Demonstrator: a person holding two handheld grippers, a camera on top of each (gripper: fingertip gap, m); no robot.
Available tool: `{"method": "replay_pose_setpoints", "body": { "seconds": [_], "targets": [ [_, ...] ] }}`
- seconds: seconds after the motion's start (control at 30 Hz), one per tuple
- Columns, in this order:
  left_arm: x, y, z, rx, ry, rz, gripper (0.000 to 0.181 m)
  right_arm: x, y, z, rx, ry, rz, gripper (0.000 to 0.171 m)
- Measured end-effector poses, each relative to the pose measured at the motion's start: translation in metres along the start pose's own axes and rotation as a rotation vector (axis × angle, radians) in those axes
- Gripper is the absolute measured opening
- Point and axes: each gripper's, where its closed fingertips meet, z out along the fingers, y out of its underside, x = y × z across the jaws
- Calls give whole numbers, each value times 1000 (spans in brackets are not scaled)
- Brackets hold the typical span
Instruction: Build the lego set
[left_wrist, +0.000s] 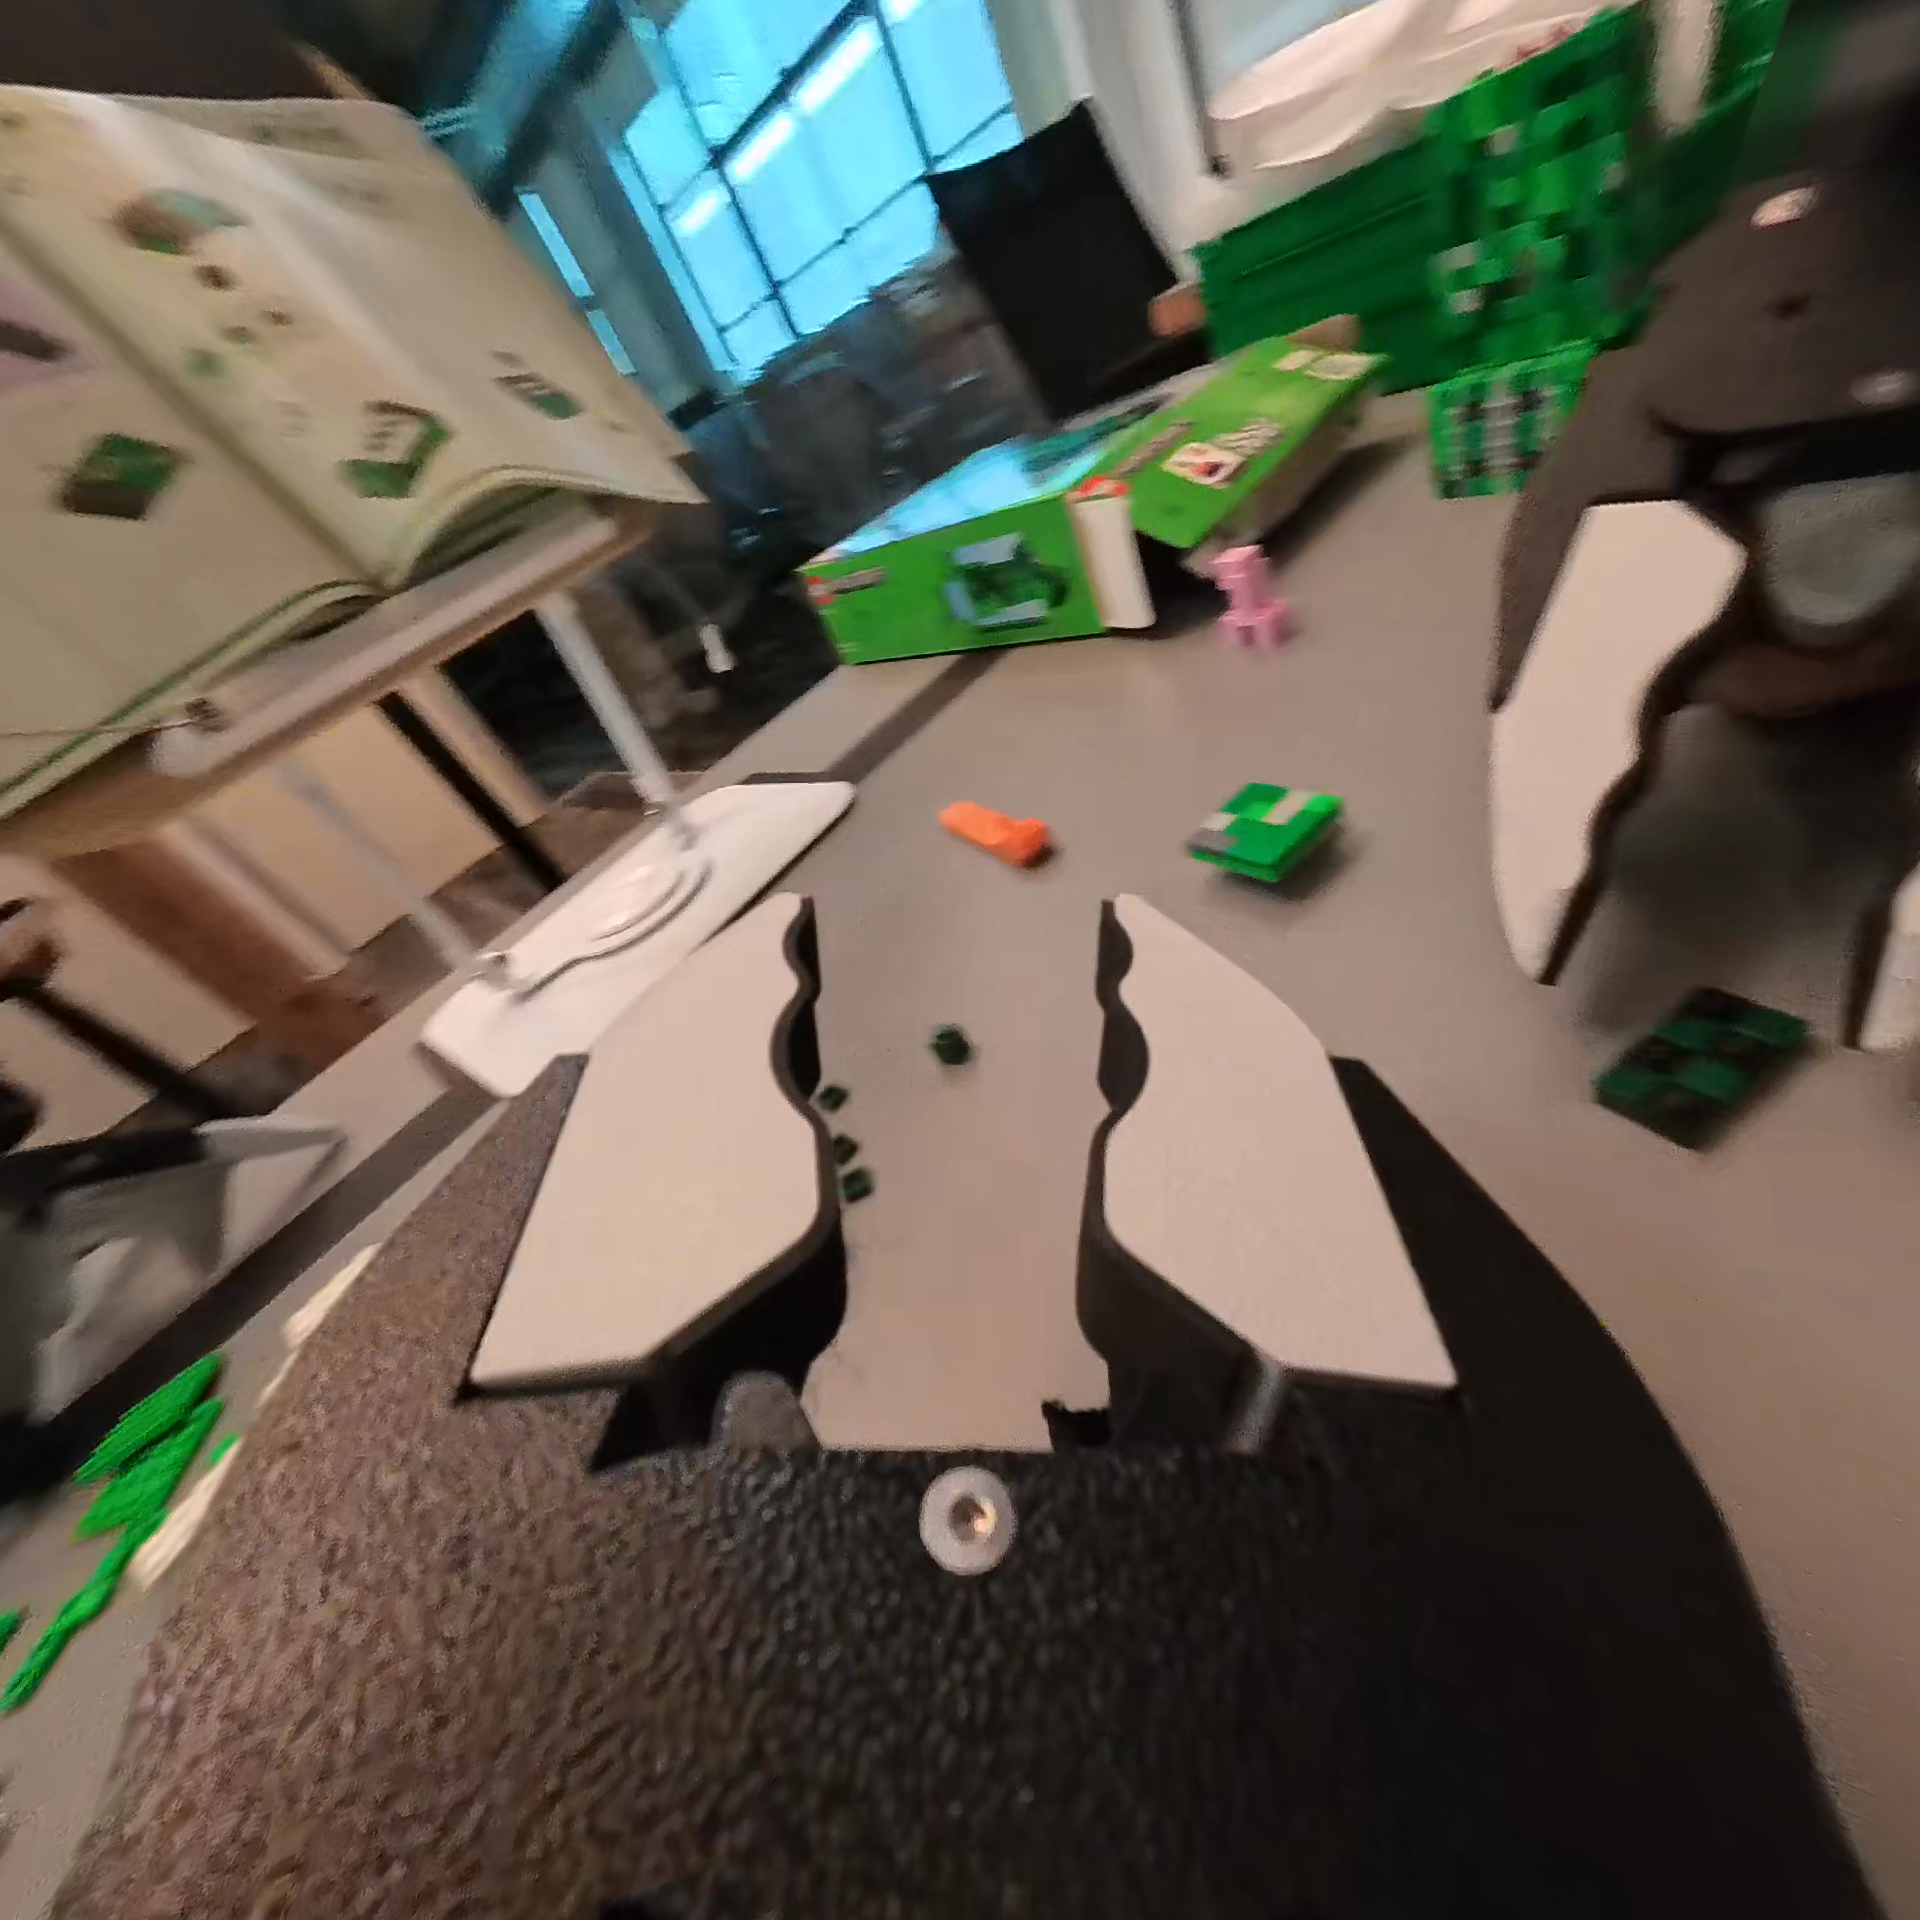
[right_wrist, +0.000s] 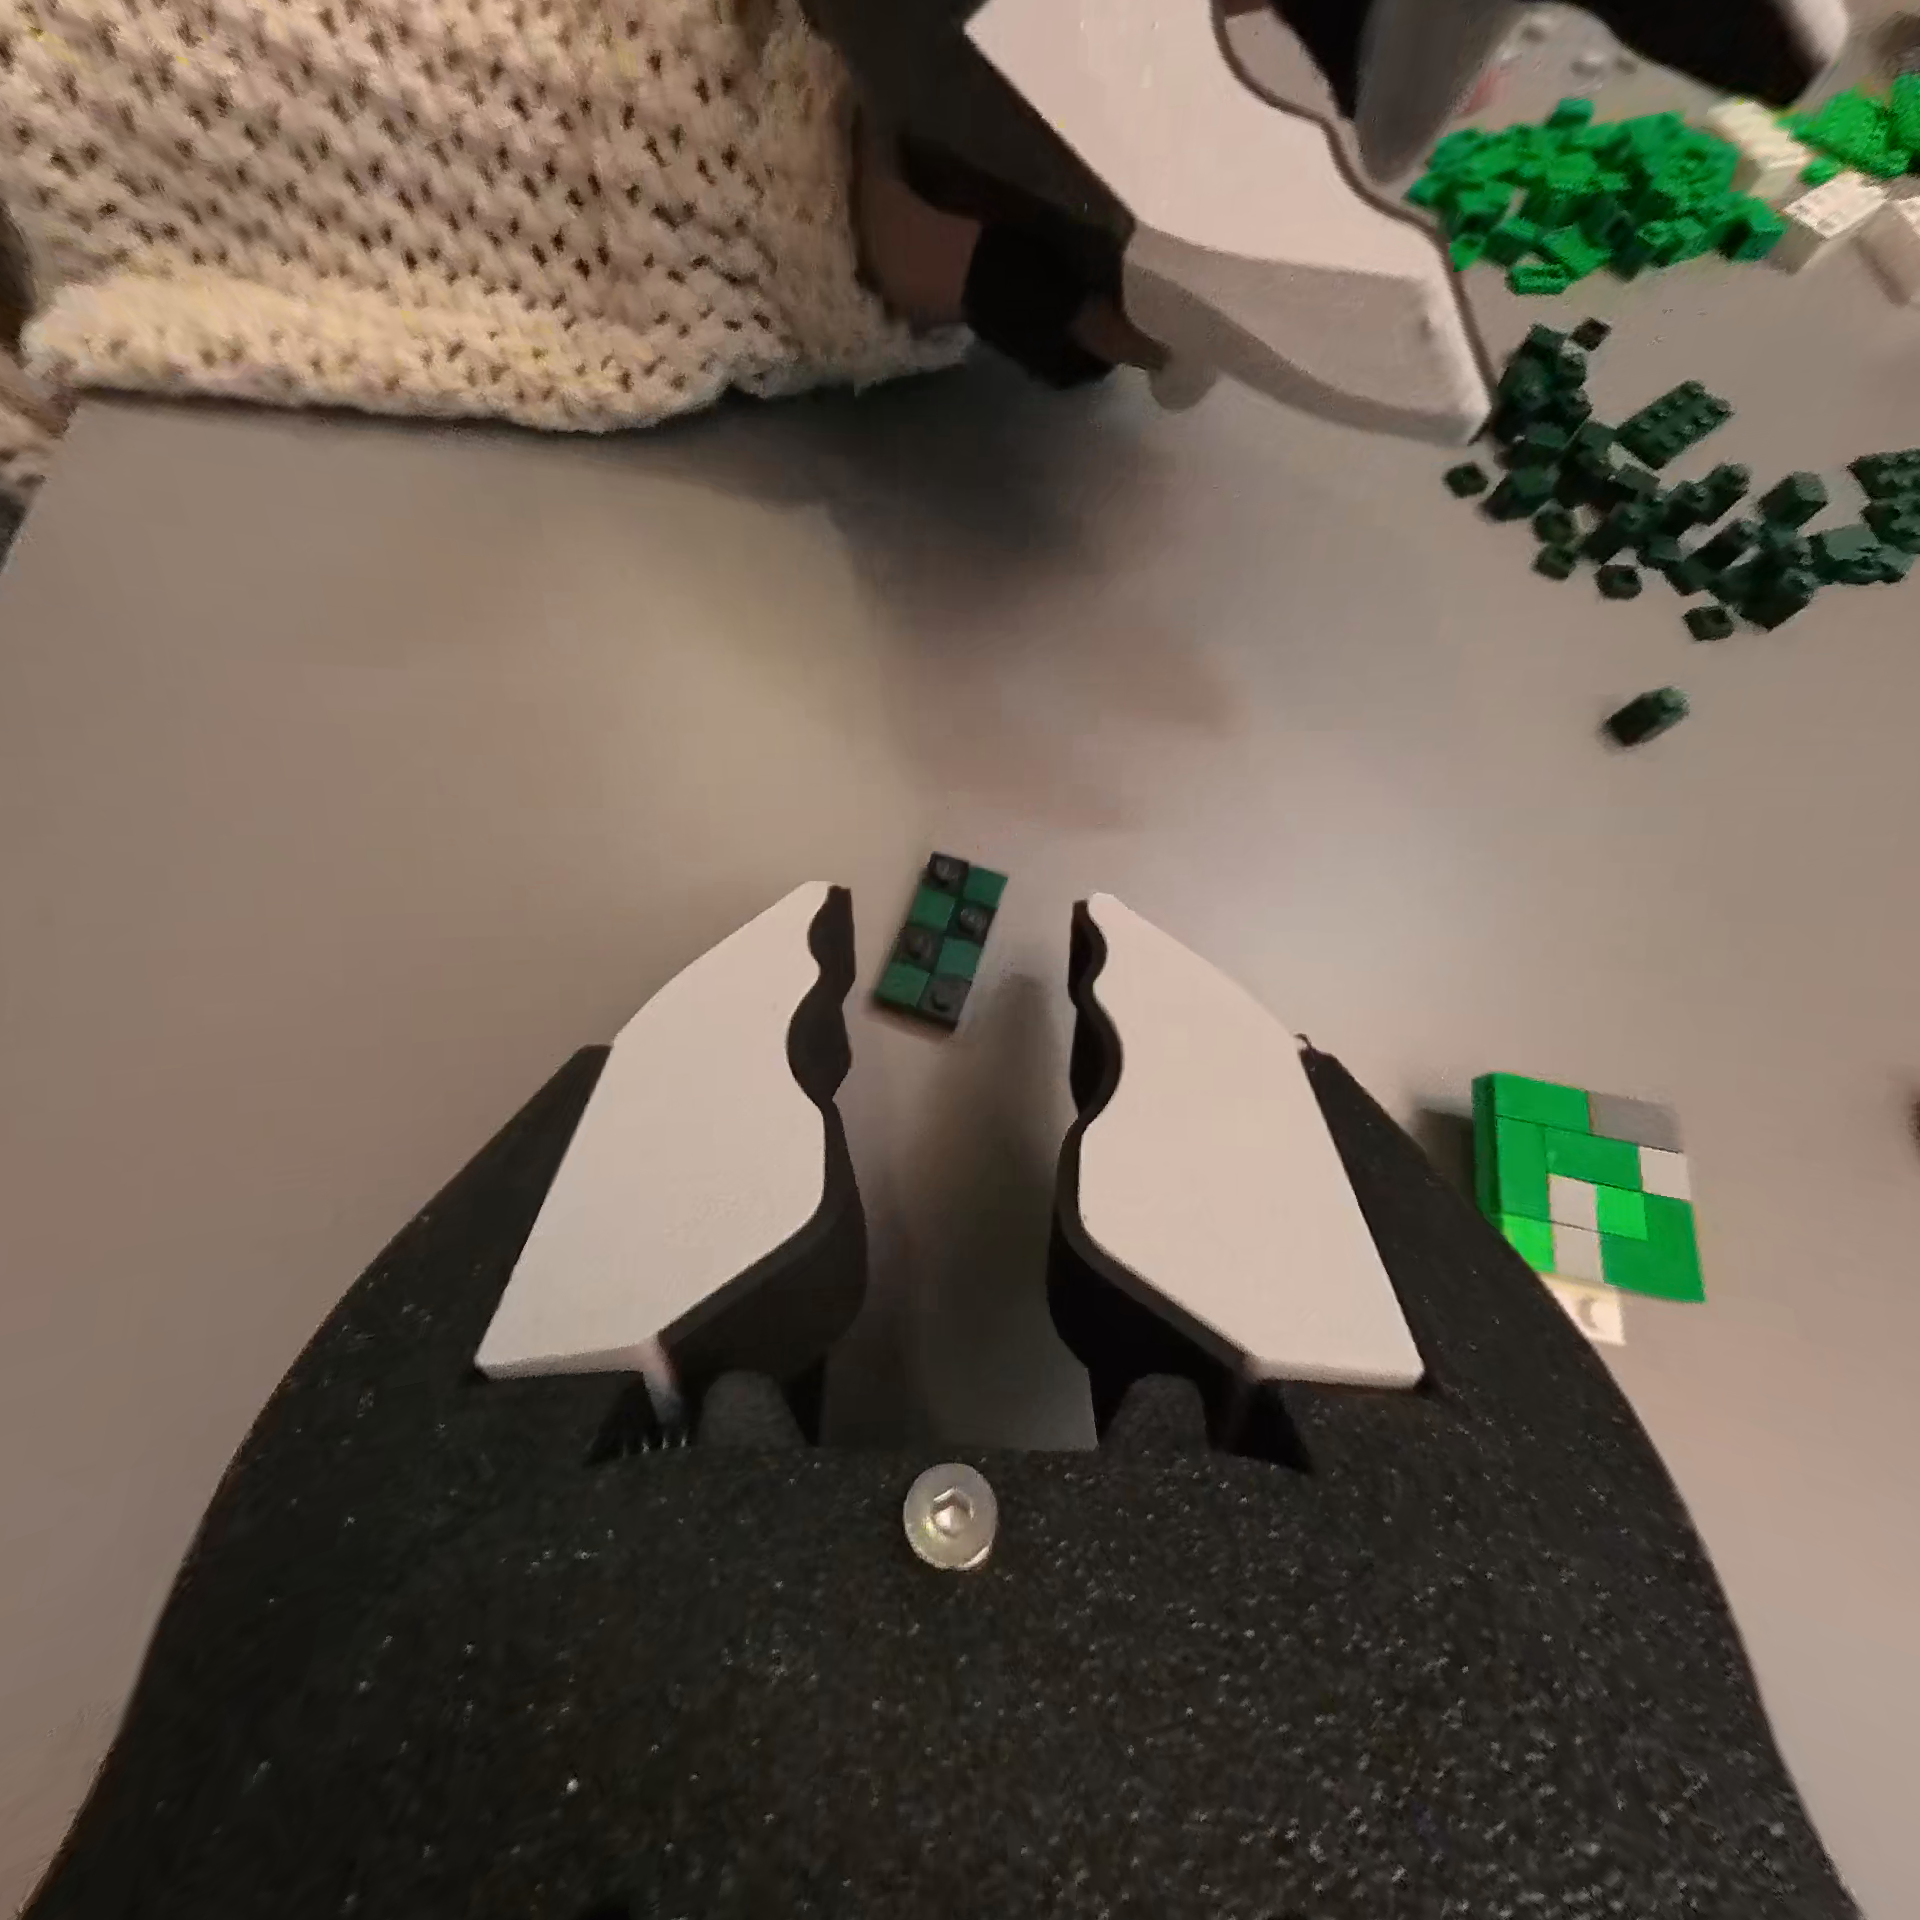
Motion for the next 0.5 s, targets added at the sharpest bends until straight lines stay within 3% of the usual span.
{"method": "replay_pose_setpoints", "body": {
  "seconds": [0.23,0.3,0.5],
  "targets": [
    [-42,3,2,-25,-309,63,47,-3,6,-6,-9,106,-81,36],
    [-49,3,4,-12,-334,-10,40,-4,7,-14,13,137,-121,27],
    [-52,3,13,13,-328,-81,33,-1,11,-20,13,154,-55,30]
  ]
}}
